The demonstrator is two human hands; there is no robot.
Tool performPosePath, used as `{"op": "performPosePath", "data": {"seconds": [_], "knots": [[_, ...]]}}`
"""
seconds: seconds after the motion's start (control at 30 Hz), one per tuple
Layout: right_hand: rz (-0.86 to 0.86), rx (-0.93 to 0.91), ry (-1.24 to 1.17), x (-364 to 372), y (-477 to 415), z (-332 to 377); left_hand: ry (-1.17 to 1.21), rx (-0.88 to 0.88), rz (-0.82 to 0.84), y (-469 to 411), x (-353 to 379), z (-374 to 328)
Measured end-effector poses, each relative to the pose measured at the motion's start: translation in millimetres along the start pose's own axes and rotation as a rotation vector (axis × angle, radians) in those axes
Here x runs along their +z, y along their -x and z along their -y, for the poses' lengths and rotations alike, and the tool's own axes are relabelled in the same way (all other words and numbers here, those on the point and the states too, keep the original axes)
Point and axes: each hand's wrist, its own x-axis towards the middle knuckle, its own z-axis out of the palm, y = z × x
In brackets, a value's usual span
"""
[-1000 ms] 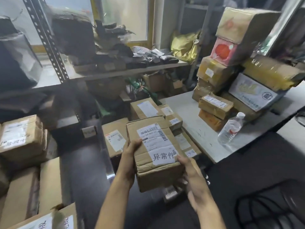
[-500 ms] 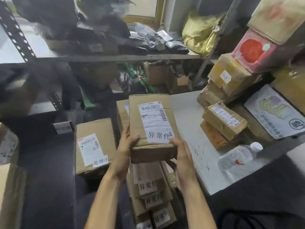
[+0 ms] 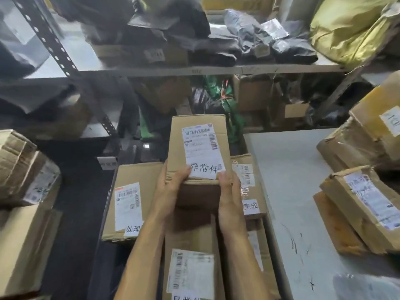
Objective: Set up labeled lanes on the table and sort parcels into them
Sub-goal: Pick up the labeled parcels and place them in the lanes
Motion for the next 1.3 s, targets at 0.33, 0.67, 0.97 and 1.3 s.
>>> {"op": "performPosePath", "data": {"seconds": [0.33,0.67,0.97,1.3], "knots": [[0.131,0.005,0.019,-14.7,-0.1,17.2,-0.033,0.024,-0.138,17.2,-4.5,-9.1],[0.085,-0.632,0.186,30.0,68.8,61.6,-0.038,0.257,-0.214,86.0,-57.8,-47.1],[0.573,-0.564,0.127,193.0,211.6,29.9,0.056,0.38,-0.456,235.3,-252.9,-54.3],[0.784,-0.446,0.142,340.2,317.1,7.9,0.111,0.475,-0.657,334.7,-412.6,-49.5]]}}
